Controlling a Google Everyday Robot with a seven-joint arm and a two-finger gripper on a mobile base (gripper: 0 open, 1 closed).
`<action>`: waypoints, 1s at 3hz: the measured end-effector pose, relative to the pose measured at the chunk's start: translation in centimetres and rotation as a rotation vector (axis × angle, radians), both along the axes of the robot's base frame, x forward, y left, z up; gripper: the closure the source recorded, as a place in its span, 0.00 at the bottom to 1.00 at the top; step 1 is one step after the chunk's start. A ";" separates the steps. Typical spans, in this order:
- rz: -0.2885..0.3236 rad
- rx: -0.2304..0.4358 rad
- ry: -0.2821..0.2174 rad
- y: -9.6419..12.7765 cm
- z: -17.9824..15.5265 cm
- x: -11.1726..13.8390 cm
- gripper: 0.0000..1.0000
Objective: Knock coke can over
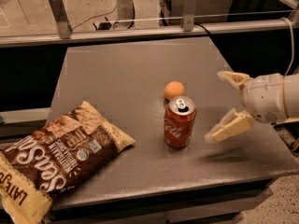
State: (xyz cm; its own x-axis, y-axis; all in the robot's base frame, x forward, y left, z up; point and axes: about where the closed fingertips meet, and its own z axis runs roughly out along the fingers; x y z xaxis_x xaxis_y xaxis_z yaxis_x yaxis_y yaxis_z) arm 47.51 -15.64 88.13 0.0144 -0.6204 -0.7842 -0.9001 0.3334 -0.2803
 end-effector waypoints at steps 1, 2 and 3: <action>-0.003 0.006 -0.012 0.1 0.3 0.0 0.00; 0.006 0.020 0.002 0.3 0.0 0.1 0.00; 0.021 0.150 0.030 0.4 -0.6 0.0 0.00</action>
Offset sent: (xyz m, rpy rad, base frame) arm 0.0019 0.0030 -0.0070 0.0504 0.0310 0.0149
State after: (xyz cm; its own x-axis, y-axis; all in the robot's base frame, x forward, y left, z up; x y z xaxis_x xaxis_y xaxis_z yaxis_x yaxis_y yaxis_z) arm 47.54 -15.20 87.54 0.0012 -0.4961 -0.8683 -0.9144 0.3510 -0.2018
